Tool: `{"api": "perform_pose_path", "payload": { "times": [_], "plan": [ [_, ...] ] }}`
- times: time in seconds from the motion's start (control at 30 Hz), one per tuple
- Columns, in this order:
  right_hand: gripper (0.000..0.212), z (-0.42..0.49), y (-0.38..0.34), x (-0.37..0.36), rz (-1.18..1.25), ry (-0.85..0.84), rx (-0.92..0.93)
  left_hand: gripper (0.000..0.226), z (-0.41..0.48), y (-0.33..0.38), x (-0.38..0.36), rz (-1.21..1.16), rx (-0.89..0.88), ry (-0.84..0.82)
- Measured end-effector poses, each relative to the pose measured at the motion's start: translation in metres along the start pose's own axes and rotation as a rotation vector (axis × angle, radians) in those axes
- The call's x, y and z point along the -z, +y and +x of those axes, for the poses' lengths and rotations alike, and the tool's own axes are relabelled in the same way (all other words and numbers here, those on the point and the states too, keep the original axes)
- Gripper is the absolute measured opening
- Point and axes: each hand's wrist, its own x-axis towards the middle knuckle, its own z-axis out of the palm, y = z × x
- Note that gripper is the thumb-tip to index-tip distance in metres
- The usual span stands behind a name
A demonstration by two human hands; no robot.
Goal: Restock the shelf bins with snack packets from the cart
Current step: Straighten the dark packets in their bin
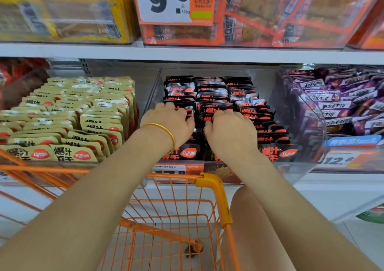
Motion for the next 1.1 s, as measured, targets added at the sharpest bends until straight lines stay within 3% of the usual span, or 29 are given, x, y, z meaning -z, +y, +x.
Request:
{"api": "perform_pose_path", "payload": {
  "times": [0.23, 0.3, 0.5, 0.77, 1.1],
  "plan": [
    [0.033, 0.007, 0.001, 0.005, 0.057, -0.026, -0.01, 0.052, 0.004, 0.003, 0.003, -0.163, 0.046, 0.036],
    [0.04, 0.021, 0.002, 0.003, 0.051, -0.019, 0.025, 0.057, 0.017, 0.002, 0.002, -0.207, 0.021, 0.066],
    [0.057, 0.036, 0.005, -0.008, 0.03, -0.169, 0.107, 0.059, 0.035, -0.002, -0.014, -0.212, -0.003, -0.058],
    [0.048, 0.03, 0.001, -0.007, -0.014, -0.073, 0.096, 0.058, 0.033, -0.005, -0.015, -0.209, -0.064, -0.074],
    [0.042, 0.027, -0.001, -0.005, 0.002, -0.052, 0.068, 0.057, 0.011, 0.002, -0.01, -0.209, 0.016, -0.012]
  ]
}}
